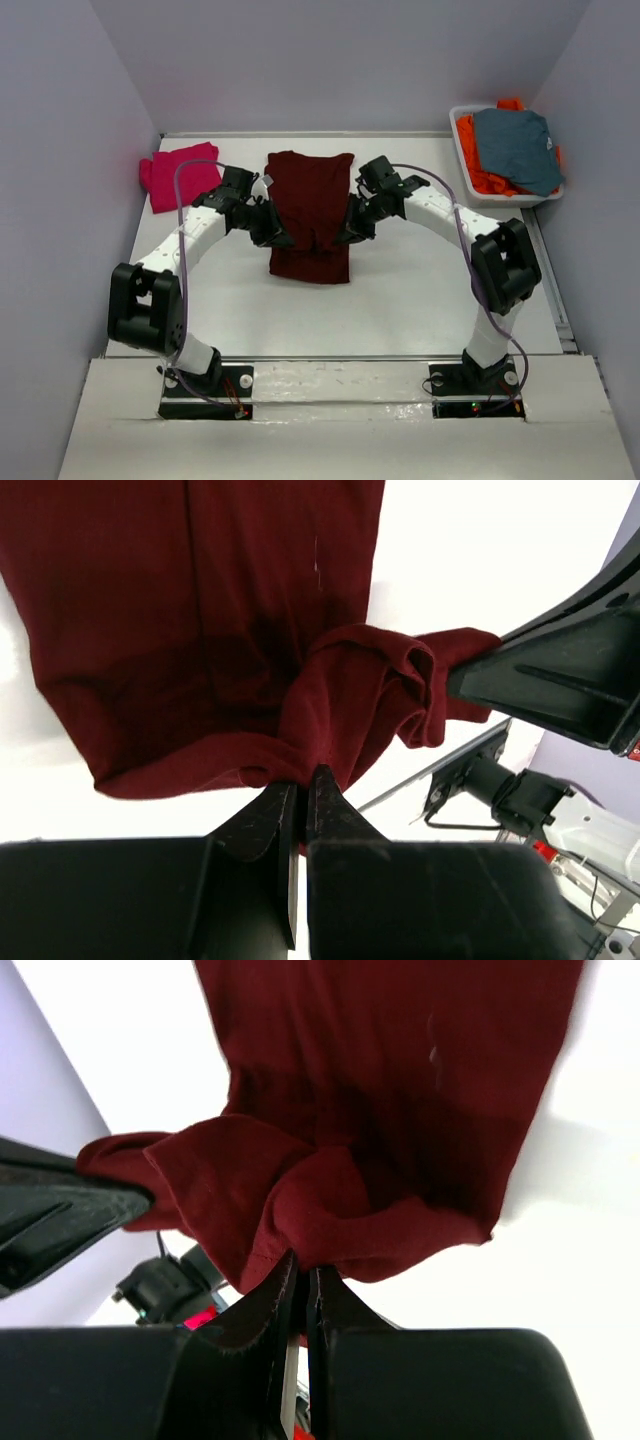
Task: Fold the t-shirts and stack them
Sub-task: Fold the tshirt
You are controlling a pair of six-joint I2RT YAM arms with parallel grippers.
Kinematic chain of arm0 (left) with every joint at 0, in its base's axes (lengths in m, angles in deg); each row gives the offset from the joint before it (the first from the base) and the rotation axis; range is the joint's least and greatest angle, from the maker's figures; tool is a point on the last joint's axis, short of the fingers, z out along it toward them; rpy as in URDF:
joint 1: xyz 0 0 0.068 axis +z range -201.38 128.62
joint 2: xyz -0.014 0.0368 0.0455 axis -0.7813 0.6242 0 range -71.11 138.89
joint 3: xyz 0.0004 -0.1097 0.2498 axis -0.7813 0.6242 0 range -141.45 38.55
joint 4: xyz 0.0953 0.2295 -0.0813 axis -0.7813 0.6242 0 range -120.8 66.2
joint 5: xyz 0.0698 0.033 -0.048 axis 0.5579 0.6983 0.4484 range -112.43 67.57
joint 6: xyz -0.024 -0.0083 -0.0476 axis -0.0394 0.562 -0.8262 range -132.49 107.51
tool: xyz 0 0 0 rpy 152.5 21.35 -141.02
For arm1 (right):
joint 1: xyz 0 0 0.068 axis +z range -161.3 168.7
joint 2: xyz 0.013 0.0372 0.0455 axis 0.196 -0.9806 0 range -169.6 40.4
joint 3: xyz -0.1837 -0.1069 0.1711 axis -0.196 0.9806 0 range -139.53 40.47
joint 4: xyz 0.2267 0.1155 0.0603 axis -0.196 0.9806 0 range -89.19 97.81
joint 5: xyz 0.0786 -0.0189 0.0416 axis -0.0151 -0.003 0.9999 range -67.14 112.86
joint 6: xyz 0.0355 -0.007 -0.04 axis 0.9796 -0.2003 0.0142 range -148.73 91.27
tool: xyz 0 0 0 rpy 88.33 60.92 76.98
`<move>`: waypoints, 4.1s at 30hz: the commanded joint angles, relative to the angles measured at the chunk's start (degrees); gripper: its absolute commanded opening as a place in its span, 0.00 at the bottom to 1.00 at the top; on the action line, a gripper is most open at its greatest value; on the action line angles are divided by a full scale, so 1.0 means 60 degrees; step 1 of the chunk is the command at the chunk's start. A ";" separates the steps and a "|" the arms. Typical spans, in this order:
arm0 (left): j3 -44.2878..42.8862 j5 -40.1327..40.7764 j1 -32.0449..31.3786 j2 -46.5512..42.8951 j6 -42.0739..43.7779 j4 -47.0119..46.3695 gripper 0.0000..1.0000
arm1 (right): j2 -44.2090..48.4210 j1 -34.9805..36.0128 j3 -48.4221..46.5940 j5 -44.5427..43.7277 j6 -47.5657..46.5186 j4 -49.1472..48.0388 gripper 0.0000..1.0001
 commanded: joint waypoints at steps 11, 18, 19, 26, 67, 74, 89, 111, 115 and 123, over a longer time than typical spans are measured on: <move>-0.3054 0.0401 0.0152 0.2657 -0.0042 -0.0240 0.05 | -0.3134 -0.1259 -0.4413 0.0196 -0.1246 0.1404 0.07; -0.3935 0.0884 0.0460 0.3522 -0.0042 -0.0020 0.06 | -0.4336 -0.1552 -0.6055 0.0386 -0.1452 0.1959 0.07; -0.3993 0.0899 0.0460 0.3581 -0.0028 0.0038 0.06 | -0.4628 -0.1552 -0.6275 0.0416 -0.1481 0.2047 0.07; -0.4199 0.1280 0.0753 0.3991 -0.0086 0.0024 0.06 | -0.5537 -0.1552 -0.7403 0.0811 -0.1540 0.2121 0.07; -0.4068 0.1163 -0.0009 0.3522 0.0105 0.0523 0.82 | -0.3707 -0.1288 -0.4739 0.1558 -0.1218 0.0819 0.68; -0.3804 0.0635 -0.0271 0.4240 -0.0115 0.0361 0.80 | -0.5141 -0.1288 -0.5850 0.2158 -0.1115 0.0700 0.24; -0.3042 0.0797 -0.0448 0.5076 0.0133 0.1049 0.78 | -0.6915 -0.1375 -0.7156 0.2467 -0.0910 0.0628 0.13; -0.2851 0.0958 -0.0536 0.5164 0.0295 0.1255 0.78 | -0.7708 -0.2636 -0.9207 0.2554 -0.0382 0.0349 0.13; -0.3392 0.1367 -0.0536 0.4945 0.0382 0.1517 0.78 | -0.7137 -0.2636 -0.8653 0.2511 -0.0543 0.0393 0.13; -0.4990 0.2306 -0.0536 0.4476 0.0412 0.2221 0.77 | -0.5585 -0.2636 -0.7158 0.2365 -0.1406 0.1081 0.19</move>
